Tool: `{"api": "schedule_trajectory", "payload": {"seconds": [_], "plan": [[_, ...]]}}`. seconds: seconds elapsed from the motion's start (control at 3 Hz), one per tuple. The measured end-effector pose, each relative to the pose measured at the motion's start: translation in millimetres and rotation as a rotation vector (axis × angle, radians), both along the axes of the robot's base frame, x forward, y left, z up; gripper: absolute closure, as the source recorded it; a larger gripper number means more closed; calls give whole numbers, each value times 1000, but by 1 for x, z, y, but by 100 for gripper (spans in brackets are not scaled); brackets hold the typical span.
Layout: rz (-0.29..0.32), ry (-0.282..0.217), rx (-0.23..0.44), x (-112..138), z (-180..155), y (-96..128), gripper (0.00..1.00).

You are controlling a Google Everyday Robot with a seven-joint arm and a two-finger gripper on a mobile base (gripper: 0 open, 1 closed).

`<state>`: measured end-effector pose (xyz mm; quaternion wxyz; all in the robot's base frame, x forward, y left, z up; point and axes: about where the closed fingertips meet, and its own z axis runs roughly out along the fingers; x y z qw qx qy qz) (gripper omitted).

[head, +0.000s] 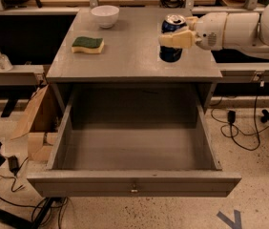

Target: Place pepsi can into top drawer

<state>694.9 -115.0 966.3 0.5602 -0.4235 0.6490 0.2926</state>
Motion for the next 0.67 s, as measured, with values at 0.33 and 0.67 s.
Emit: {"api": "schedule_trajectory", "payload": {"seconds": [0.33,0.67], "plan": [[19,16,-41,-48,-32,-9,100],[26,20,-39,-45,-32,-4,100]]}}
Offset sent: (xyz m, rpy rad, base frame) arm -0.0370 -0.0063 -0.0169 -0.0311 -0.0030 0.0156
